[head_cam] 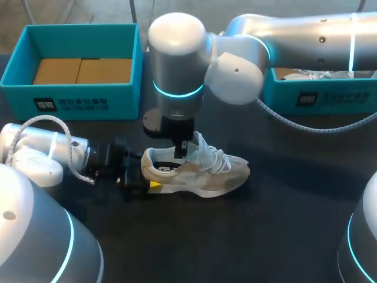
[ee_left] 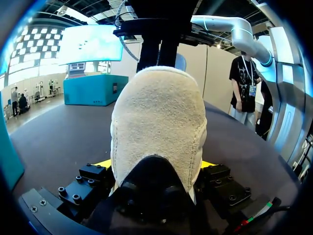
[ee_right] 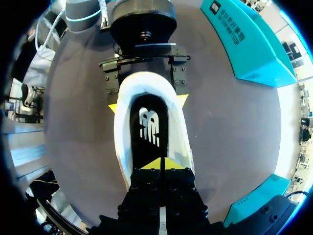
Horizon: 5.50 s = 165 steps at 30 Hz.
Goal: Take the shoe out of the shoebox, open the shoe tongue, remove and reinsert the insole, then place the shoe into the shoebox
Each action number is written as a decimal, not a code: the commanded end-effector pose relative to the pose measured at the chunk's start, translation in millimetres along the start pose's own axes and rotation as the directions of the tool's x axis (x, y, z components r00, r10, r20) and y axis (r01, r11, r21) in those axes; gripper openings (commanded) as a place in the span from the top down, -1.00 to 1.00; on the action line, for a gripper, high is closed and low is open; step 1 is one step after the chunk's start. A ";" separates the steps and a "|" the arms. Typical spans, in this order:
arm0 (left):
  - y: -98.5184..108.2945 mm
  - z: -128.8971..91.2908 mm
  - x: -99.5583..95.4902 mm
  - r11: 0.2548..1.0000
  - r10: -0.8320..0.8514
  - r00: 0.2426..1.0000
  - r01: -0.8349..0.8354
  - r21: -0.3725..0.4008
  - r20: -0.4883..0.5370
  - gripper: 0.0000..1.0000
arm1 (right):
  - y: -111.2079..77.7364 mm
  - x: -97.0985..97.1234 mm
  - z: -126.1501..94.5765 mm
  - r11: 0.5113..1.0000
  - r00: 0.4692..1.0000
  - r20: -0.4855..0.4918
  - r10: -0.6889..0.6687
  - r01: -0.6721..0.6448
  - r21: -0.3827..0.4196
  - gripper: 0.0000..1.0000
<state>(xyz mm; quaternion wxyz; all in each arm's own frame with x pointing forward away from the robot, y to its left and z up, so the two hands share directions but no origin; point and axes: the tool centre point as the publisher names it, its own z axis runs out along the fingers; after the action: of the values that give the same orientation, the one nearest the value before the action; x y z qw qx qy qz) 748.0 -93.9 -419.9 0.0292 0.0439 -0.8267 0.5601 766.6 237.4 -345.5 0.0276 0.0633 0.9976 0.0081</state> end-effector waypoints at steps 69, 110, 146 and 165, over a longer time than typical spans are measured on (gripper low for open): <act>0.0 -0.4 0.2 1.000 0.000 1.000 0.000 -0.001 0.000 1.00 | -4.5 8.7 50.7 1.000 0.999 0.037 0.030 -0.030 0.002 0.18; 0.0 -0.4 0.2 1.000 0.000 1.000 0.000 -0.001 0.000 1.00 | -32.4 30.5 44.9 0.991 0.994 -0.066 0.083 -0.089 -0.100 1.00; 0.0 -0.4 0.2 1.000 0.000 1.000 0.000 -0.001 0.000 1.00 | 13.4 11.3 -13.2 0.938 0.999 -0.039 -0.010 -0.004 -0.347 1.00; 0.0 -0.4 0.2 1.000 0.000 1.000 0.000 -0.001 0.000 1.00 | 45.3 5.6 -29.9 0.933 0.990 -0.049 -0.134 0.109 -0.344 1.00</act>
<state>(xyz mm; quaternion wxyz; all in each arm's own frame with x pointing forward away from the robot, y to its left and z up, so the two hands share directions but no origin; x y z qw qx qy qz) 747.6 -93.8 -420.1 0.0292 0.0438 -0.8267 0.5602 762.6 277.6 -316.5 0.0057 -0.0032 0.9826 0.1854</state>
